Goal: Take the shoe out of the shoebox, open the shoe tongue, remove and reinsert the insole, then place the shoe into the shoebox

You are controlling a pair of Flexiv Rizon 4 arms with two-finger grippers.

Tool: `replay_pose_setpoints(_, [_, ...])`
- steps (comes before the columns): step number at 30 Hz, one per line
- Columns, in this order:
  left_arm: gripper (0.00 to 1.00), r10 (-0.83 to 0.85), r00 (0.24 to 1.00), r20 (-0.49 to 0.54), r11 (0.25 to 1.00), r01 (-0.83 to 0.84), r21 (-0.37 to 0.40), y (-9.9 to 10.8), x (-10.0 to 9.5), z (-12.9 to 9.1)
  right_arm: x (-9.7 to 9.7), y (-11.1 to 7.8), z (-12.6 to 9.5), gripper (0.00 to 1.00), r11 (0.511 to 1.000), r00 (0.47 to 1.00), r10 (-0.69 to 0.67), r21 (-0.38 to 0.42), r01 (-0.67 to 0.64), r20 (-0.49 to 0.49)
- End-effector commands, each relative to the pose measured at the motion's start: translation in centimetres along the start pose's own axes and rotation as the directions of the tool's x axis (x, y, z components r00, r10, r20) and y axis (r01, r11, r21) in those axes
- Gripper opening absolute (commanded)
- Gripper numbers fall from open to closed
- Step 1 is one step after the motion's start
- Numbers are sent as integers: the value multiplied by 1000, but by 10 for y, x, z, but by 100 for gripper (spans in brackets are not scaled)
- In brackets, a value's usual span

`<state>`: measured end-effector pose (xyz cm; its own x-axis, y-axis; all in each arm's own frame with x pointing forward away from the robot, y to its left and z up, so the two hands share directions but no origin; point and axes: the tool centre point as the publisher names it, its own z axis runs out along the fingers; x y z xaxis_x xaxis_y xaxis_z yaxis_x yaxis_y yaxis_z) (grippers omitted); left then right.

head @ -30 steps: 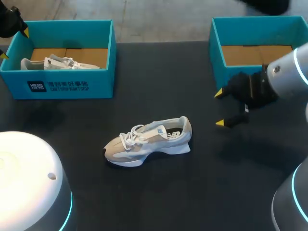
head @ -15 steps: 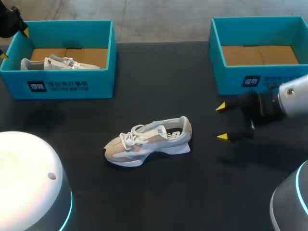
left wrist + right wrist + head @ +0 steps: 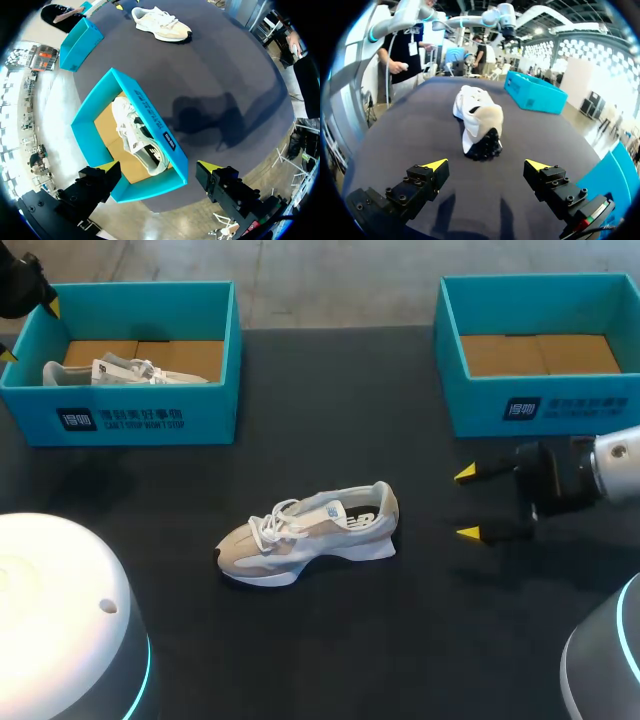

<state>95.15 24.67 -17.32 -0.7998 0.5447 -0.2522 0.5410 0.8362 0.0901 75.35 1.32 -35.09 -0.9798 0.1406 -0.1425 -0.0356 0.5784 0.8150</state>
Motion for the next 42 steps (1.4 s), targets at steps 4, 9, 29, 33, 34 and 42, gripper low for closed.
replay_pose_setpoints(4, [100,0,1000,-1,1000,0,-4,-1,1,-1,-1,5,2,100,1000,1000,5,25,-5,-1])
replay_pose_setpoints(9, [100,0,1000,-1,1000,0,-4,-1,1,-1,-1,5,2,100,1000,1000,5,25,-5,-1])
replay_pose_setpoints(29, [100,0,1000,-1,1000,0,-4,-1,1,-1,-1,5,2,100,1000,1000,5,25,-5,-1])
replay_pose_setpoints(33, [100,0,1000,-1,1000,0,-4,-1,1,-1,-1,5,2,100,1000,1000,5,25,-5,-1])
replay_pose_setpoints(34, [100,0,1000,-1,1000,0,-4,-1,1,-1,-1,5,2,100,1000,1000,5,25,-5,-1])
replay_pose_setpoints(42, [100,0,1000,-1,1000,0,-4,-1,1,-1,-7,0,20,100,1000,999,-3,6,3,-37])
